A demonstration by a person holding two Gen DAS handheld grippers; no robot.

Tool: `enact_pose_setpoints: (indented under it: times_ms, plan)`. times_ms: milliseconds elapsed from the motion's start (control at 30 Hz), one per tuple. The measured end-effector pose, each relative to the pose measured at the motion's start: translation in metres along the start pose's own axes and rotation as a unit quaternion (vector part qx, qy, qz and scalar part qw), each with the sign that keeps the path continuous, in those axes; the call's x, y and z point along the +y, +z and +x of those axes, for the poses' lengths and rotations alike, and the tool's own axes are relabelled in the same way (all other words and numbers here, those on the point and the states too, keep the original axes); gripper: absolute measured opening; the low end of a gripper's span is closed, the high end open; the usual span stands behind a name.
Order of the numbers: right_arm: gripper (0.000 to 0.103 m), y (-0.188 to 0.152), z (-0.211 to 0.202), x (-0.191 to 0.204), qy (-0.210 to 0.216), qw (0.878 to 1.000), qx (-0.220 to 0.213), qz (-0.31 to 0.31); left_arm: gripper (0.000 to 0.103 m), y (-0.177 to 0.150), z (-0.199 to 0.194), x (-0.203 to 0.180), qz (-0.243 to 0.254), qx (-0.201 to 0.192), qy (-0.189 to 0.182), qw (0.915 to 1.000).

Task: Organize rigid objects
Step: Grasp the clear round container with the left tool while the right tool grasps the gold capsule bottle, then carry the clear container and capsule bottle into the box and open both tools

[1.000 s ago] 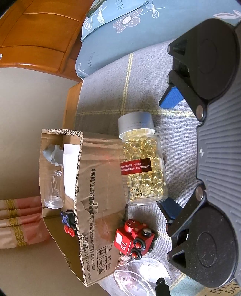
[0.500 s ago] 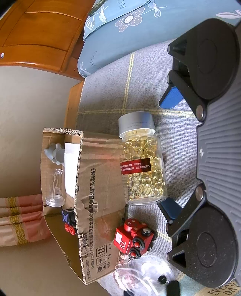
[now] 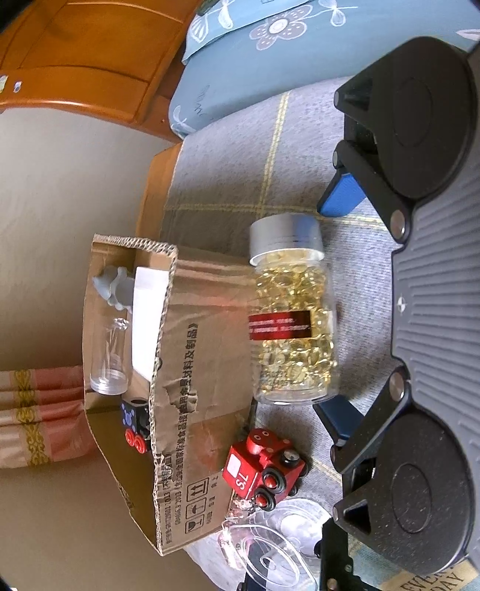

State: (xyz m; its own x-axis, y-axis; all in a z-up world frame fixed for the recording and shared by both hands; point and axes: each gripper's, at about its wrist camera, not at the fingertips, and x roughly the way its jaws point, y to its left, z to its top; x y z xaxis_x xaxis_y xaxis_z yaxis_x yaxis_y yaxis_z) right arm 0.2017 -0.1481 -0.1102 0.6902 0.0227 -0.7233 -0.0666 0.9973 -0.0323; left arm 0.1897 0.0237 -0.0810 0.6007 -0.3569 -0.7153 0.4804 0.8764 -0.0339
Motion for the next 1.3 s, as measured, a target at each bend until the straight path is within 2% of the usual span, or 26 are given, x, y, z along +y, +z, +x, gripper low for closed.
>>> enact_pose_setpoints:
  times_ms: [400, 500, 733, 1100, 1300]
  plan:
    - [0.103, 0.013, 0.002, 0.005, 0.000, 1.000, -0.009, -0.015, 0.077, 0.007, 0.001, 0.003, -0.002, 0.001, -0.004, 1.0000]
    - [0.097, 0.013, 0.000, 0.005, -0.005, 1.000, -0.005, -0.017, 0.077, 0.008, 0.002, 0.003, -0.005, 0.006, -0.004, 1.0000]
    - [0.096, 0.011, -0.012, 0.004, 0.022, 1.000, 0.003, -0.009, 0.077, 0.010, -0.008, 0.001, -0.002, 0.019, -0.008, 0.9998]
    - [0.096, 0.007, -0.054, 0.009, 0.062, 0.995, 0.019, -0.079, 0.077, 0.021, -0.043, -0.001, -0.002, 0.054, 0.003, 0.9985]
    - [0.096, 0.018, -0.074, 0.011, 0.085, 0.991, 0.017, -0.101, 0.077, 0.034, -0.060, -0.004, 0.015, 0.065, 0.015, 0.9977]
